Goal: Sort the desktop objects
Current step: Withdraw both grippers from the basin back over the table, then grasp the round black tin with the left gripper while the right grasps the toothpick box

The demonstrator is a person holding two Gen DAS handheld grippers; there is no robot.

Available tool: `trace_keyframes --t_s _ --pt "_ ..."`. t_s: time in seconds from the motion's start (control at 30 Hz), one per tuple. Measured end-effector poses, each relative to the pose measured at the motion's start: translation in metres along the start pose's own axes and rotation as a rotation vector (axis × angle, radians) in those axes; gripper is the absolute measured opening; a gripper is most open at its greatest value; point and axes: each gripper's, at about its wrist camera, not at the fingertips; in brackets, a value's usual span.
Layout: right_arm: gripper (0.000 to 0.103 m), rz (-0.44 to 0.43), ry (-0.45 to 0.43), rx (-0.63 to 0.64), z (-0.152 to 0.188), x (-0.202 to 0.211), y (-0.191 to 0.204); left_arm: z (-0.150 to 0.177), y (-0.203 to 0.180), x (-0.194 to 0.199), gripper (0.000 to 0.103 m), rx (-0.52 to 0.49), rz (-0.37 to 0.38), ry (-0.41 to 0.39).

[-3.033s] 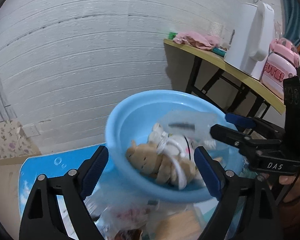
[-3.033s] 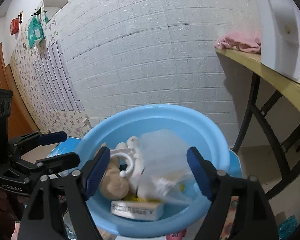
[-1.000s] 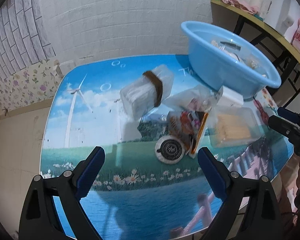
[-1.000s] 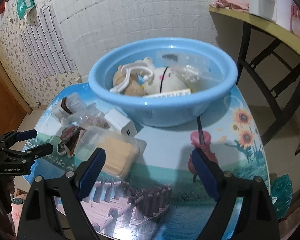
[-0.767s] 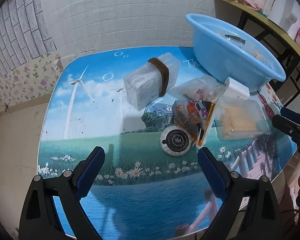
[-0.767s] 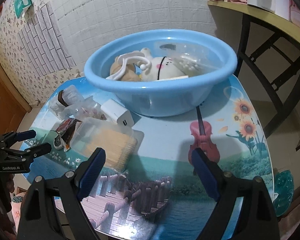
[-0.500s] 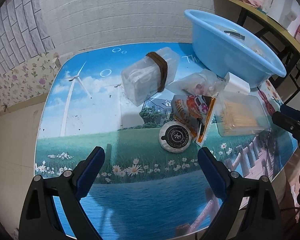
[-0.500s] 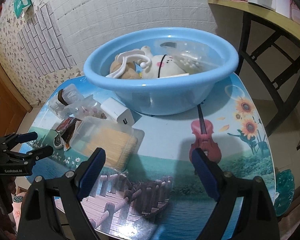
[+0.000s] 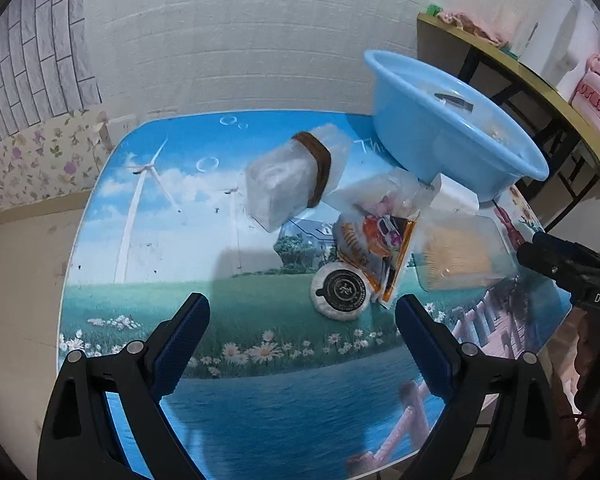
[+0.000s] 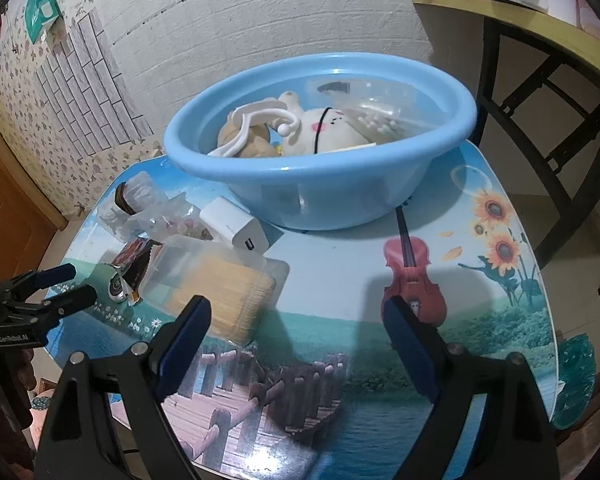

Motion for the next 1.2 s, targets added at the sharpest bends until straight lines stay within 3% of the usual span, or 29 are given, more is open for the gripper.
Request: trace_keyframes --t_s 0.27,0.47,0.6,0.8,0.93,1.2 --pt "0.089 -0.026 0.01 0.038 0.003 -0.003 0.011 0.001 -0.002 -0.011 0.094 0.004 0.037 0.011" --pt "0.089 -0.049 0.006 0.049 0.006 -0.006 0.02 0.0 -0.01 -0.019 0.093 -0.016 0.033 -0.027" --pt "0.096 -0.053 -0.007 0.02 0.006 -0.006 0.023 0.0 -0.018 -0.023 0.071 -0.07 0.001 -0.021" --pt "0.103 -0.066 -0.007 0.055 0.008 -0.008 0.042 0.0 -0.026 -0.023 0.062 -0.1 0.004 -0.037" --pt "0.103 -0.04 -0.015 0.067 0.012 -0.015 0.057 0.001 -0.038 -0.022 0.038 -0.169 -0.015 -0.052" --pt "0.103 0.028 0.004 0.059 0.014 -0.031 0.07 0.001 -0.033 -0.02 0.036 -0.161 -0.02 -0.06"
Point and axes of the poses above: each gripper's, at about its wrist camera, not at the fingertips, and x roughly against the way its jaws point, y to its left, z to its underside, and after that the axes turned 12 degrees about -x, right-handed
